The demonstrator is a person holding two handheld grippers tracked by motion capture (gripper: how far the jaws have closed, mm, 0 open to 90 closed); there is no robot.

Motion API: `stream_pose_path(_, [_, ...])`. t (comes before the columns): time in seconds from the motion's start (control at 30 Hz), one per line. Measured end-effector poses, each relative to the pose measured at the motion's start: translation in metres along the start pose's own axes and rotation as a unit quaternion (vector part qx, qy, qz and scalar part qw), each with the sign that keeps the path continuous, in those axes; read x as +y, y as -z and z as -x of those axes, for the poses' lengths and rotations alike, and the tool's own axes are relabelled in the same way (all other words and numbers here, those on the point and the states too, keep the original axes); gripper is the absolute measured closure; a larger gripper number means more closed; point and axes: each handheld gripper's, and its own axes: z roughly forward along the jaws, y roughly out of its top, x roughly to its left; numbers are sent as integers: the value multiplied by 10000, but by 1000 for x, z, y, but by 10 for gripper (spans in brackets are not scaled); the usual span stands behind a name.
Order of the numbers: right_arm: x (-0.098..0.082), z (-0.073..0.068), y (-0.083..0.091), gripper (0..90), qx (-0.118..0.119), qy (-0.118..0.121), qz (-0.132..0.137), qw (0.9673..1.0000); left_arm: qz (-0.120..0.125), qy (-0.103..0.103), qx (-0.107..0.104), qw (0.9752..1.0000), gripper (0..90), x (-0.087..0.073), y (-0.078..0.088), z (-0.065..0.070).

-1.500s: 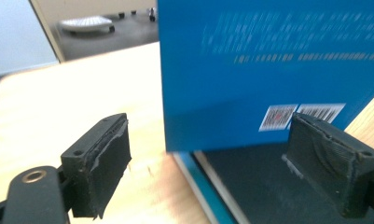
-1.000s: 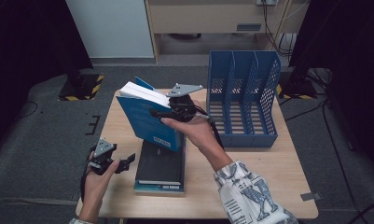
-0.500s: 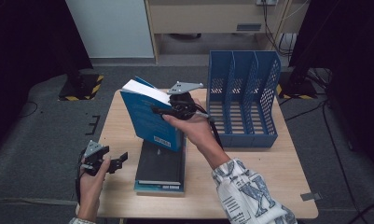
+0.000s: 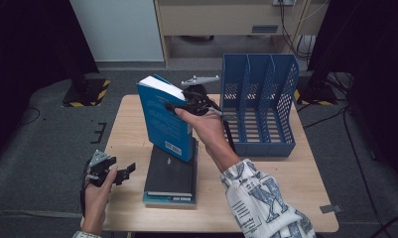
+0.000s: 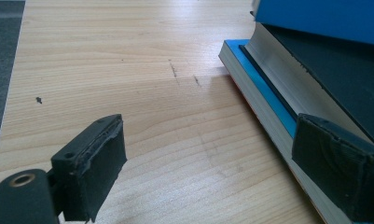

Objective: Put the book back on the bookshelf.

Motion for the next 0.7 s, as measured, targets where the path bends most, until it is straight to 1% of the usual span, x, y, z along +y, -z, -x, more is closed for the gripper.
stream_pose_path(0.03, [0, 0, 0, 603, 0, 0, 0, 10000, 0, 0, 0, 10000, 92, 0, 0, 0])
stream_pose_path(0.07, [3, 3, 4, 604, -93, -182, -35, 9998, -31, 24, -5, 10000, 92, 0, -1, 0])
stream_pose_path(0.1, [3, 3, 4, 604, -93, -182, -35, 9998, -31, 24, -5, 10000, 92, 0, -1, 0])
stream_pose_path(0.2, [6, 9, 11, 604, -217, -328, -48, 9992, -71, 15, -13, 10000, 92, 0, -2, 0])
stream_pose_path(0.23, [6, 12, 14, 605, -264, -366, -41, 9990, -81, 10, -12, 10000, 92, 0, -2, 1])
stream_pose_path(0.27, [6, 16, 22, 604, -368, -410, -36, 9985, -106, -13, -12, 9999, 92, 0, -4, 2])
stream_pose_path(0.3, [6, 16, 22, 604, -368, -410, -36, 9985, -106, -13, -12, 9999, 92, 0, -4, 2])
stream_pose_path(0.33, [6, 21, 29, 604, -489, -427, -37, 9979, -148, -28, -18, 9999, 92, -1, -5, 2])
stream_pose_path(0.4, [7, 25, 36, 603, -581, -444, -10, 9973, -176, -43, -37, 9998, 92, -1, -5, 2])
stream_pose_path(0.43, [8, 27, 40, 604, -612, -446, 17, 9971, -185, -55, -36, 9998, 92, -1, -5, 2])
stream_pose_path(0.47, [8, 27, 40, 604, -612, -446, 17, 9971, -185, -55, -36, 9998, 92, -1, -5, 2])
stream_pose_path(0.5, [9, 32, 48, 603, -672, -484, 63, 9965, -199, -57, -28, 9998, 92, -2, -5, 2])
stream_pose_path(0.63, [13, 40, 62, 604, -776, -605, 157, 9950, -249, -32, 2, 9997, 92, -3, -6, 2])
stream_pose_path(0.7, [14, 41, 65, 604, -815, -605, 188, 9947, -267, -51, 27, 9996, 92, -3, -6, 2])
